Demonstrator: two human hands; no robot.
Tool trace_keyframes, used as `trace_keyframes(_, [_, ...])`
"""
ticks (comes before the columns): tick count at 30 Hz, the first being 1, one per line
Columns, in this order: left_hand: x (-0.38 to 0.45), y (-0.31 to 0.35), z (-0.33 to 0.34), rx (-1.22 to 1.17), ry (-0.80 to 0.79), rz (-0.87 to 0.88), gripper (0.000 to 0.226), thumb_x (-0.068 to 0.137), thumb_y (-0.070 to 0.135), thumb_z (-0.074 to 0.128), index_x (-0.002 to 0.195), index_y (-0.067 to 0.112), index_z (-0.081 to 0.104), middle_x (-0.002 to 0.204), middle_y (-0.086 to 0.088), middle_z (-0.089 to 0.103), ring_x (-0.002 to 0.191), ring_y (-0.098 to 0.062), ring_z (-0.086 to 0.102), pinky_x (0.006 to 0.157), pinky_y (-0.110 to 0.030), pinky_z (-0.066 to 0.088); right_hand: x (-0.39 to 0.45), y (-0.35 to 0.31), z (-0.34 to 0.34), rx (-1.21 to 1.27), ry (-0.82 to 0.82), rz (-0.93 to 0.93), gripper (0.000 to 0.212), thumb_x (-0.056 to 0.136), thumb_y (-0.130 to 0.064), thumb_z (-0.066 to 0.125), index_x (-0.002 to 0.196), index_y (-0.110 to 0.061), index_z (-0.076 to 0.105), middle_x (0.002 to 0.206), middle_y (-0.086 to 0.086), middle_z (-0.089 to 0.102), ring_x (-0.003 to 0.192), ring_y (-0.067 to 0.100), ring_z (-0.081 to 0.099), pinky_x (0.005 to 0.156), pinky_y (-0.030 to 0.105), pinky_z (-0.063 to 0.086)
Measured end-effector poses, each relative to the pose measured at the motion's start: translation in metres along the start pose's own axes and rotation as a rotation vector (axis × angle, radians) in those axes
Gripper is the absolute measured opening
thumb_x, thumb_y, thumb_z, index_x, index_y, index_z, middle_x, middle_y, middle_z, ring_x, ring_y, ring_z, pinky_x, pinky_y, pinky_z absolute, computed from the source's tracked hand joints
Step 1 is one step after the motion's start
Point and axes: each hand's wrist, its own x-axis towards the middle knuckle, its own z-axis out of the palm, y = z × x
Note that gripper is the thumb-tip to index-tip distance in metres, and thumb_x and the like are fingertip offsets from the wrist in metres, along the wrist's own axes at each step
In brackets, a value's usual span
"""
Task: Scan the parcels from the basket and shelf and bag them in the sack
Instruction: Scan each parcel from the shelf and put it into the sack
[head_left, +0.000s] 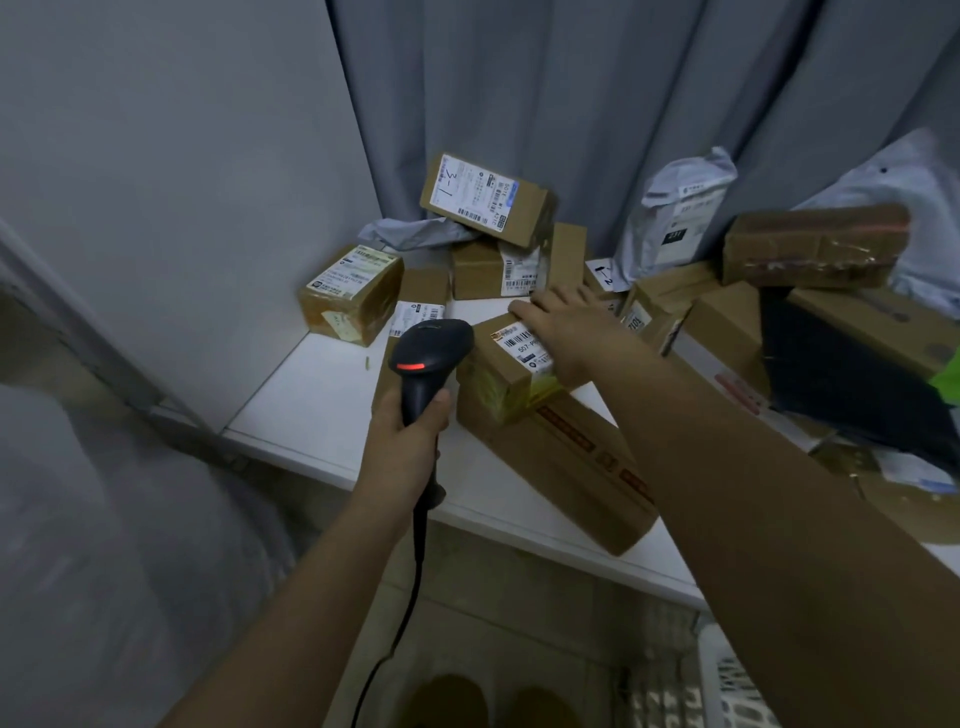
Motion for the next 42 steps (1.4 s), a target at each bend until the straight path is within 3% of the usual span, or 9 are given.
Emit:
trace_keyframes(4, [-0.013,0.004,-0.005,-0.027,0.002,0.008,0.032,0.097,0.028,0.053,0.128,0.021,0.049,0.099,-0.002,0.058,0.087,-0.022,0.056,0.075,-0.033,0.048,-0.026,-0.003,-0.016,-0.039,0.002,0.098,0.103,0.072,-0.050,0.075,0.151,-0.024,0.013,0.148,0.018,0.024,0.138,0.041,0.023,0.115,0.062,0.013])
trace_keyframes(10, [-0.066,0.036,-0.030,-0.172,-0.002,-0.017,0.005,0.097,0.027,0.053,0.093,0.027,0.056,0.085,-0.004,0.057,0.077,-0.023,0.053,0.073,-0.036,0.046,-0.140,-0.051,-0.043,0.577,0.302,0.364,0.112,0.063,-0.076,0.063,0.152,-0.031,0.012,0.145,0.009,0.020,0.135,0.033,0.020,0.112,0.048,0.020])
trace_keyframes(13, [-0.096,0.048,-0.048,-0.263,0.005,-0.043,0.007,0.098,0.030,0.053,0.102,0.025,0.056,0.089,-0.004,0.056,0.080,-0.024,0.053,0.070,-0.037,0.048,-0.190,-0.091,-0.043,0.635,0.278,0.424,0.109,0.064,-0.069,0.070,0.149,-0.041,0.009,0.145,0.005,0.014,0.135,0.031,0.015,0.113,0.056,0.017])
trace_keyframes(17, [-0.131,0.050,-0.062,-0.256,-0.018,-0.044,0.027,0.097,0.034,0.054,0.122,0.022,0.054,0.098,-0.004,0.060,0.084,-0.024,0.055,0.083,-0.044,0.049,-0.235,-0.126,-0.047,0.708,0.270,0.406,0.108,0.067,-0.051,0.076,0.150,-0.041,0.007,0.140,0.008,0.023,0.127,0.031,0.025,0.102,0.046,0.037])
trace_keyframes(26, [-0.154,0.035,-0.087,-0.163,-0.070,0.014,0.049,0.086,0.043,0.066,0.128,0.025,0.049,0.119,0.000,0.062,0.113,-0.020,0.058,0.104,-0.048,0.042,-0.270,-0.146,-0.039,0.855,0.315,0.334,0.098,0.061,-0.065,0.071,0.142,-0.035,0.025,0.144,-0.004,0.037,0.131,0.021,0.035,0.102,0.048,0.044])
trace_keyframes(31, [-0.149,0.034,-0.090,-0.207,0.017,-0.020,0.049,0.085,0.040,0.068,0.128,0.026,0.047,0.112,0.003,0.062,0.105,-0.017,0.060,0.100,-0.044,0.045,-0.274,-0.143,-0.041,0.850,0.364,0.266,0.099,0.068,-0.054,0.076,0.147,-0.042,0.017,0.159,-0.010,0.007,0.144,0.023,0.016,0.112,0.048,0.033])
trace_keyframes(35, [-0.139,0.035,-0.093,-0.408,0.064,-0.101,0.048,0.087,0.039,0.066,0.129,0.027,0.047,0.114,-0.001,0.066,0.103,-0.023,0.065,0.083,-0.042,0.053,-0.273,-0.140,-0.044,1.423,0.442,0.391,0.106,0.065,-0.065,0.075,0.149,-0.043,0.015,0.158,-0.008,0.018,0.142,0.021,0.028,0.110,0.044,0.037])
trace_keyframes(39, [-0.134,0.036,-0.091,-0.412,0.053,-0.053,0.044,0.088,0.034,0.066,0.126,0.026,0.048,0.114,-0.004,0.067,0.101,-0.022,0.067,0.089,-0.044,0.054,-0.264,-0.140,-0.047,1.819,0.193,0.465,0.070,0.089,-0.055,0.055,0.148,-0.048,0.019,0.138,-0.008,0.046,0.119,0.025,0.055,0.086,0.045,0.056])
trace_keyframes(42, [-0.134,0.035,-0.089,-0.396,0.029,-0.021,0.034,0.090,0.030,0.064,0.120,0.027,0.050,0.114,-0.004,0.067,0.104,-0.021,0.066,0.094,-0.043,0.052,-0.256,-0.132,-0.044,1.898,0.244,0.521,0.054,0.094,-0.047,0.054,0.141,-0.045,0.028,0.120,-0.008,0.056,0.103,0.026,0.065,0.076,0.041,0.060])
